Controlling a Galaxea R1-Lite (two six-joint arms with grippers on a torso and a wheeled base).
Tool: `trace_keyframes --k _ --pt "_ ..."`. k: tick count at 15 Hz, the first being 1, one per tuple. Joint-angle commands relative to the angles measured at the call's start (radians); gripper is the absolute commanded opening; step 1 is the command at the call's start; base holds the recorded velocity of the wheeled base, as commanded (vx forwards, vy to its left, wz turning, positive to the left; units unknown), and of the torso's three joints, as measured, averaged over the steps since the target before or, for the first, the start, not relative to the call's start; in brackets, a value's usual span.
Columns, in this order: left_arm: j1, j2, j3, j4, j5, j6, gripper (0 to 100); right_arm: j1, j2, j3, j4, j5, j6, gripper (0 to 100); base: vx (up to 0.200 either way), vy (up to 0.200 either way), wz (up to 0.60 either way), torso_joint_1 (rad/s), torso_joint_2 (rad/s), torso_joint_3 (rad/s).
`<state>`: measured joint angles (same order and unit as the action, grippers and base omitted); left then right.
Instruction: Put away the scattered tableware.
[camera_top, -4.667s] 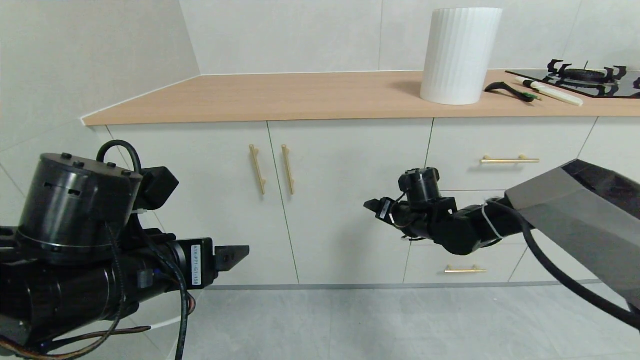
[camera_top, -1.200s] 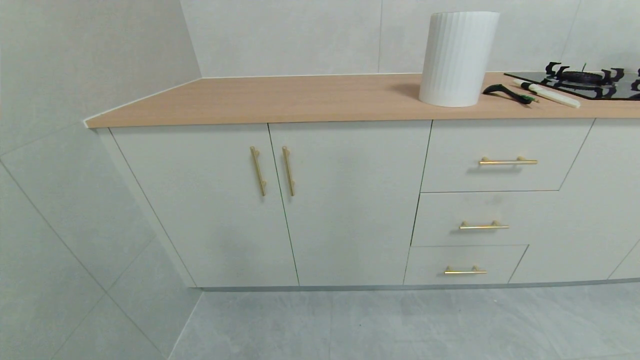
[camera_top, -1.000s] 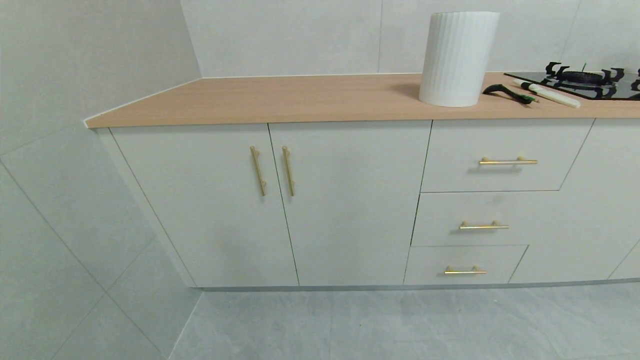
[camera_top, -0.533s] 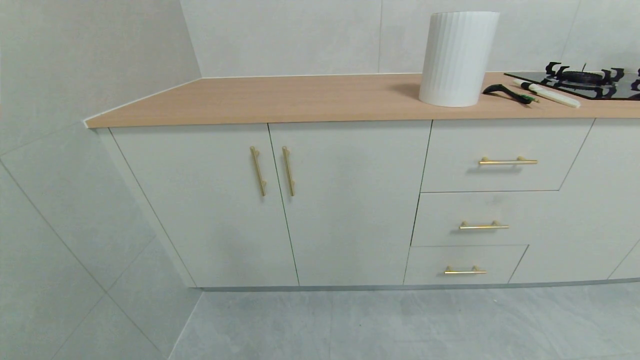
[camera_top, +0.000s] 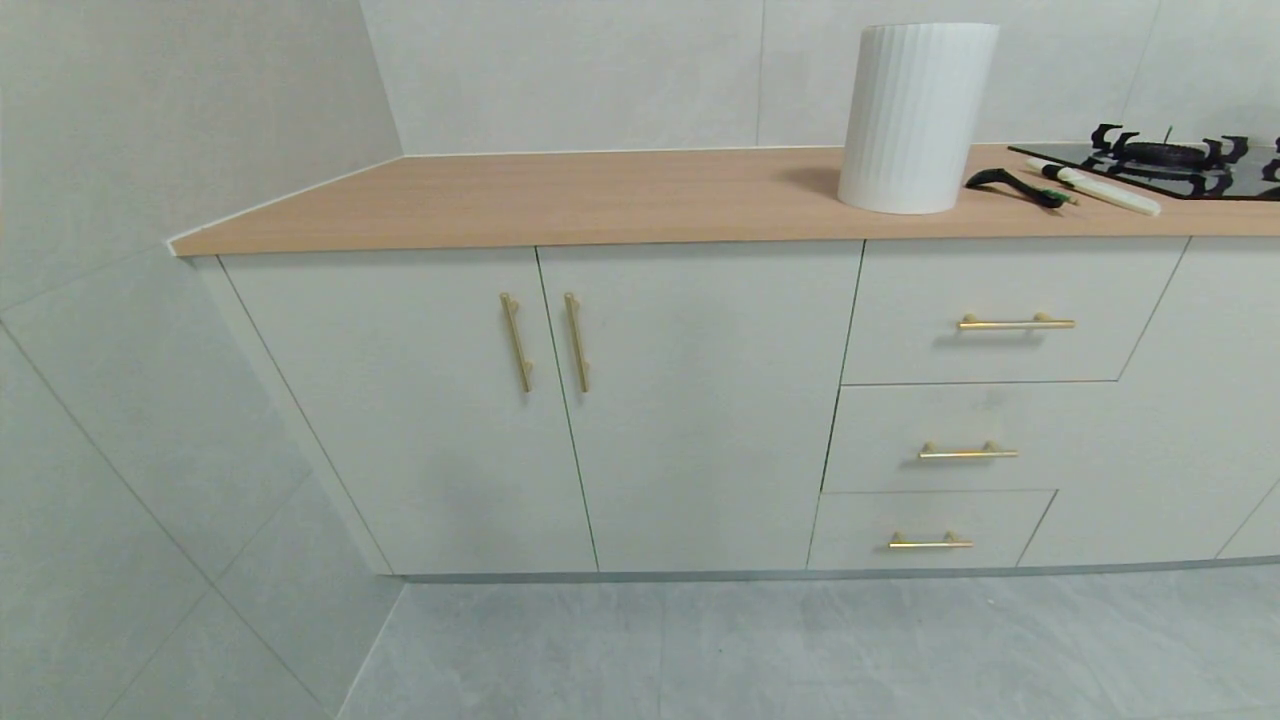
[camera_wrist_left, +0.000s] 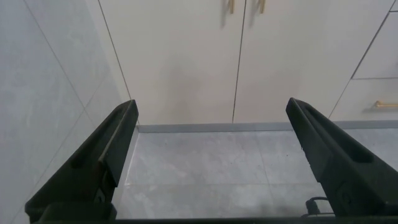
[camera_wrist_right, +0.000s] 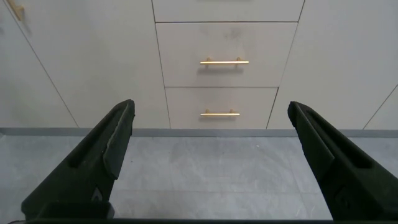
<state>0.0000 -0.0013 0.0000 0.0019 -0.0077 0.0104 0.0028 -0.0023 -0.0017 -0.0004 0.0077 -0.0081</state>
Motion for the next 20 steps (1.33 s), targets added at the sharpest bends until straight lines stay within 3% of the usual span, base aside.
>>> trace_keyframes --k 1,14,20 --pt "0.0 0.001 0.0 0.0 0.0 0.0 100 0.0 0.002 0.0 0.0 0.0 -0.001 100 0.0 -0.2 0.0 -0.002 0.0 -0.012" --pt "0.0 0.001 0.0 0.0 0.0 0.0 100 0.0 0.002 0.0 -0.001 0.002 0.0 100 0.0 -0.2 0.0 0.002 0.0 0.0" --pt "0.0 0.001 0.0 0.0 0.0 0.0 100 0.0 0.002 0.0 -0.001 0.002 0.002 100 0.0 0.0 0.0 0.0 0.0 0.0"
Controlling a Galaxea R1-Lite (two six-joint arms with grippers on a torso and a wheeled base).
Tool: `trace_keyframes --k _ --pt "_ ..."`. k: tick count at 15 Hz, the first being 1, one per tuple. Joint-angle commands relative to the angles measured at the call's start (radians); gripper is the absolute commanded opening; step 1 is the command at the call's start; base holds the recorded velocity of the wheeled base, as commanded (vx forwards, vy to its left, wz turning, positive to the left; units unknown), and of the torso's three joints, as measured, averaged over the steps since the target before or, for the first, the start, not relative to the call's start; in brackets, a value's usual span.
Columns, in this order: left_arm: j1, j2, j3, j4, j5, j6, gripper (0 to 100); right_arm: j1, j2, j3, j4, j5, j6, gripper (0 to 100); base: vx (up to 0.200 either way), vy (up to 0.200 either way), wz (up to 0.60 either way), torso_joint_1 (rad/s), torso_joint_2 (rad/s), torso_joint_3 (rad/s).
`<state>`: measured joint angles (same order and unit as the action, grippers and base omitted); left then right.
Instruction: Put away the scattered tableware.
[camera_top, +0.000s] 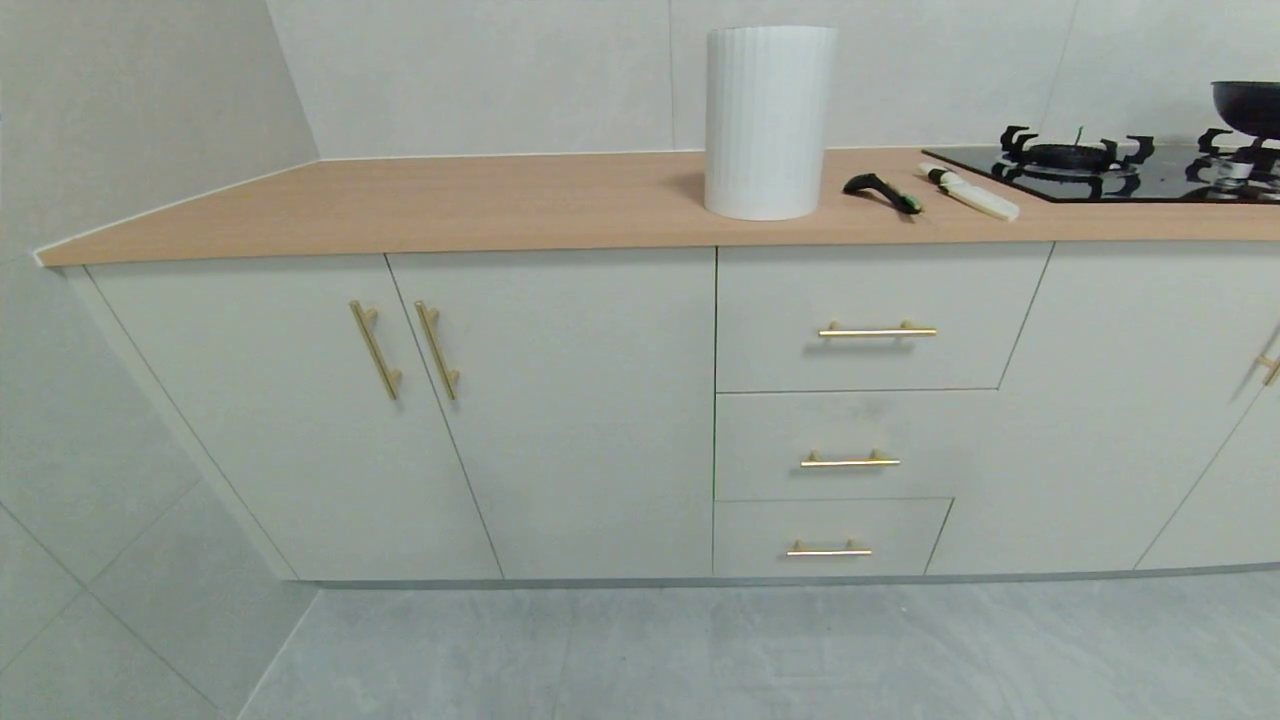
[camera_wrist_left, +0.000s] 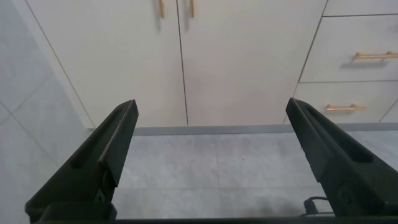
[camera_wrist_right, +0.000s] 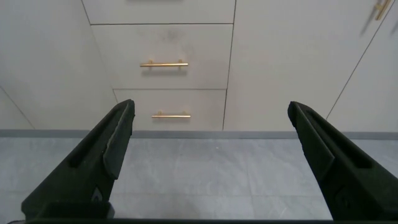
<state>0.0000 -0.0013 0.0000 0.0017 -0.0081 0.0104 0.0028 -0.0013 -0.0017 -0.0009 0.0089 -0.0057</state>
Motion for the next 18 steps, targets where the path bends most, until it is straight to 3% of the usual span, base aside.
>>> trace_keyframes --k 1,6,18 --pt "0.0 0.001 0.0 0.0 0.0 0.0 100 0.0 0.001 0.0 -0.001 0.0 0.0 100 0.0 0.0 0.0 0.0 0.0 0.0" --pt "0.0 0.001 0.0 0.0 0.0 0.003 100 0.0 0.001 0.0 -0.001 0.0 0.0 100 0.0 0.0 0.0 0.0 0.0 0.0" --pt "0.0 0.001 0.0 0.0 0.0 0.002 100 0.0 0.001 0.0 -0.001 0.0 0.0 100 0.2 0.0 0.0 0.001 0.0 0.006"
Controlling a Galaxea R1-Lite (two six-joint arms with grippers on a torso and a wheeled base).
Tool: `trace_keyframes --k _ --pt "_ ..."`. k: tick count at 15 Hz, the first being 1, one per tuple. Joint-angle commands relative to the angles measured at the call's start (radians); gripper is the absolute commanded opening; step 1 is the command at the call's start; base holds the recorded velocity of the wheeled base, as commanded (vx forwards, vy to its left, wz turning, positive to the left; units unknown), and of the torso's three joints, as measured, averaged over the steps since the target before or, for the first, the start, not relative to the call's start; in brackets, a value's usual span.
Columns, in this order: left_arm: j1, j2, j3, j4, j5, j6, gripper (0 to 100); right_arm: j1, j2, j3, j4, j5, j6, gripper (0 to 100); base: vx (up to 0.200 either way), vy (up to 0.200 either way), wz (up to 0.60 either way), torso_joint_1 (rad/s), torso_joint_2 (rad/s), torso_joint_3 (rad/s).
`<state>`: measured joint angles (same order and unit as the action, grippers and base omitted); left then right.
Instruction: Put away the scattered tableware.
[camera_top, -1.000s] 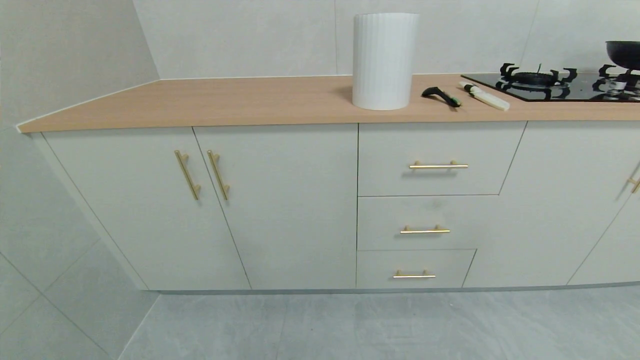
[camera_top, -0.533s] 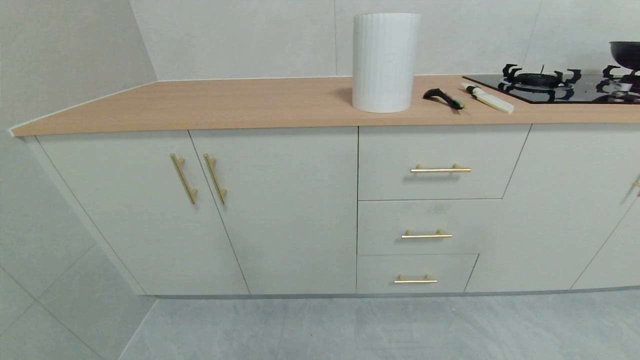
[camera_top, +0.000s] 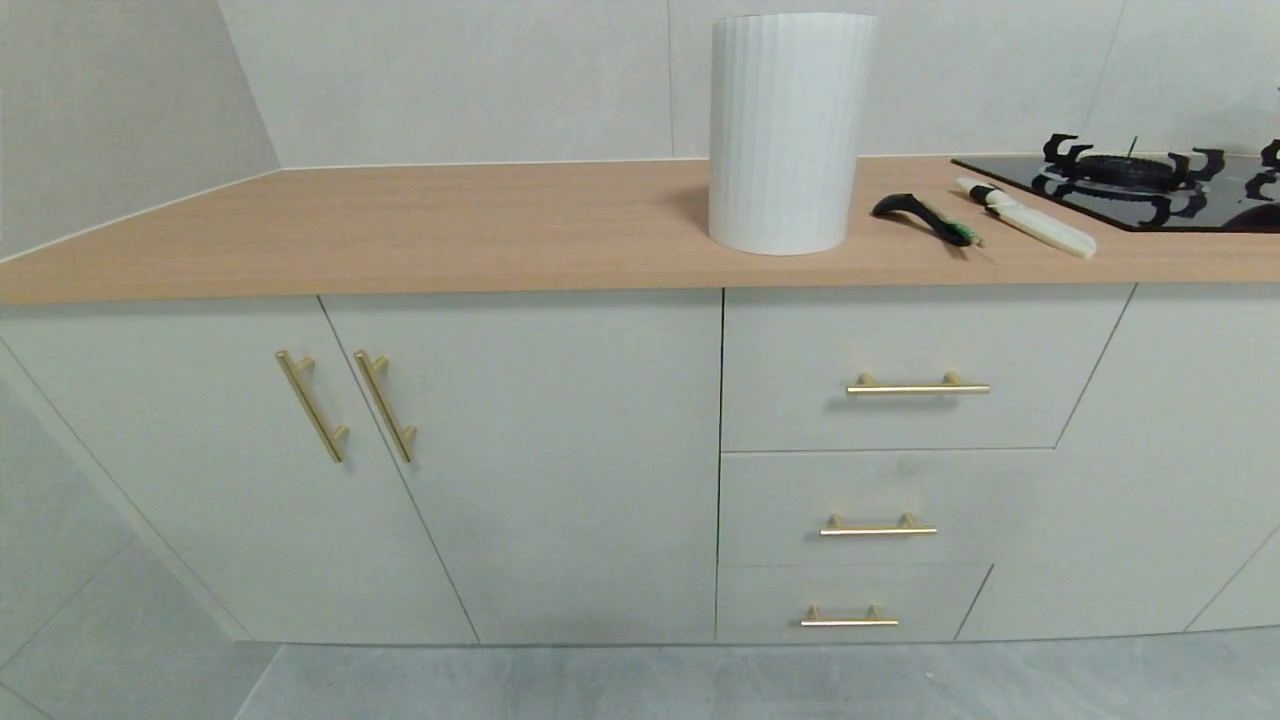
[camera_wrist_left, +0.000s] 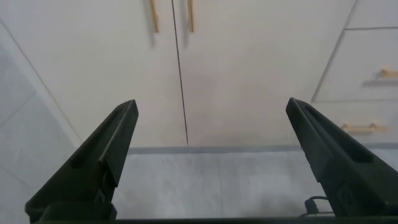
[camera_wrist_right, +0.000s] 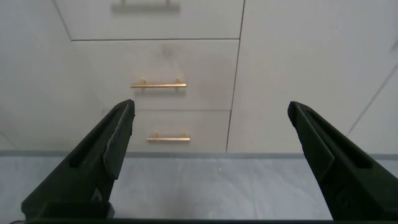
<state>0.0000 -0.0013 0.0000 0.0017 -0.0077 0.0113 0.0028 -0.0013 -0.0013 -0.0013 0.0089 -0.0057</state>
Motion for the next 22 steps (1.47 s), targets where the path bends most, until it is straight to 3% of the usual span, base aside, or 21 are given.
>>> trace_keyframes --k 1,15,18,22 --pt "0.0 0.001 0.0 0.0 0.0 -0.001 100 0.0 0.001 0.0 0.0 0.0 0.0 100 0.0 0.0 0.0 0.0 0.0 0.0" --pt "0.0 0.001 0.0 0.0 0.0 -0.001 100 0.0 0.001 -0.005 -0.006 0.002 -0.033 100 0.0 0.0 0.0 0.0 0.0 0.0" --pt "0.0 0.001 0.0 0.0 0.0 -0.001 100 0.006 0.023 -0.123 0.007 0.039 -0.016 100 0.0 0.0 0.0 0.0 0.0 0.0" --pt "0.0 0.001 0.0 0.0 0.0 -0.002 100 0.025 0.423 -0.209 0.029 0.143 -0.017 100 0.0 0.0 0.0 0.0 0.0 0.0"
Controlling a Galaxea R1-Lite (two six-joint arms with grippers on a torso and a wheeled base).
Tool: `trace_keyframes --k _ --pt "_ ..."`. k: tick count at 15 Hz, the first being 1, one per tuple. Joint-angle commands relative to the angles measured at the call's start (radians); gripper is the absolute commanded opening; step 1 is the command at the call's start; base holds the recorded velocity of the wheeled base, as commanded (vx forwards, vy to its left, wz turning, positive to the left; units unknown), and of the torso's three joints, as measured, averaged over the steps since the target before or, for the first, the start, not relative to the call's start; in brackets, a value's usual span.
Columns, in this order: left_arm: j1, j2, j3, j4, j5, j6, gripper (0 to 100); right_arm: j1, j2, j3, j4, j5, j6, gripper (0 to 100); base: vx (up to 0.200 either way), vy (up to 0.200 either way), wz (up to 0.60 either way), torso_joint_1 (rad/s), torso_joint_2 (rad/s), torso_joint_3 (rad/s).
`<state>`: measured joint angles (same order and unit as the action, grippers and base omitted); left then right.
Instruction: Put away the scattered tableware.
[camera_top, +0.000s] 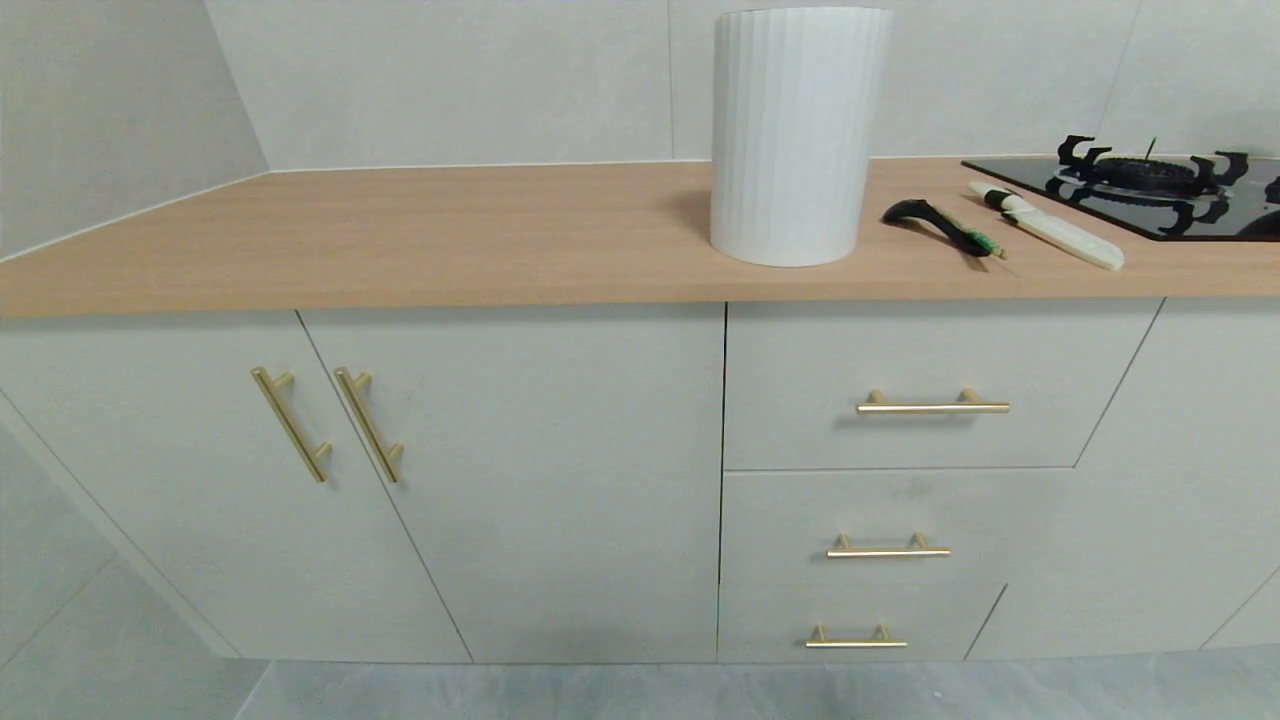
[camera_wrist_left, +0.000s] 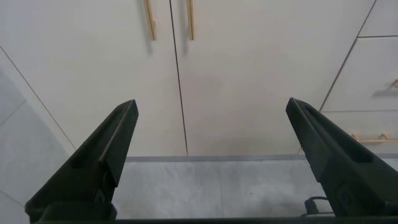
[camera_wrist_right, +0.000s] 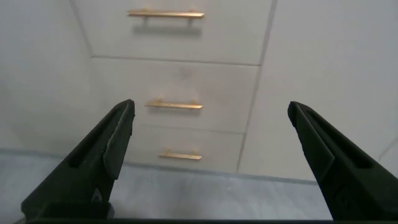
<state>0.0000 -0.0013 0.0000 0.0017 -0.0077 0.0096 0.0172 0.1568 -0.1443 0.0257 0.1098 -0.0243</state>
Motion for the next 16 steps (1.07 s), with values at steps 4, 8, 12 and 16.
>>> trace_keyframes --k 4,8,12,16 --pt "0.0 0.001 0.0 0.0 0.0 0.0 100 0.032 0.678 -0.224 -0.004 0.042 -0.008 100 0.0 0.0 0.0 0.0 0.0 0.0" --pt "0.0 0.001 0.0 0.0 0.0 0.0 100 0.095 1.027 -0.363 -0.009 0.034 -0.008 100 0.0 0.0 0.0 0.0 0.0 0.0" --pt "0.0 0.001 0.0 0.0 0.0 0.001 100 0.15 1.342 -0.399 -0.211 0.028 -0.006 100 0.0 0.0 0.0 0.0 0.0 0.0" --pt "0.0 0.001 0.0 0.0 0.0 0.001 100 0.182 1.558 -0.394 -0.391 -0.007 -0.005 100 0.0 0.0 0.0 0.0 0.0 0.0"
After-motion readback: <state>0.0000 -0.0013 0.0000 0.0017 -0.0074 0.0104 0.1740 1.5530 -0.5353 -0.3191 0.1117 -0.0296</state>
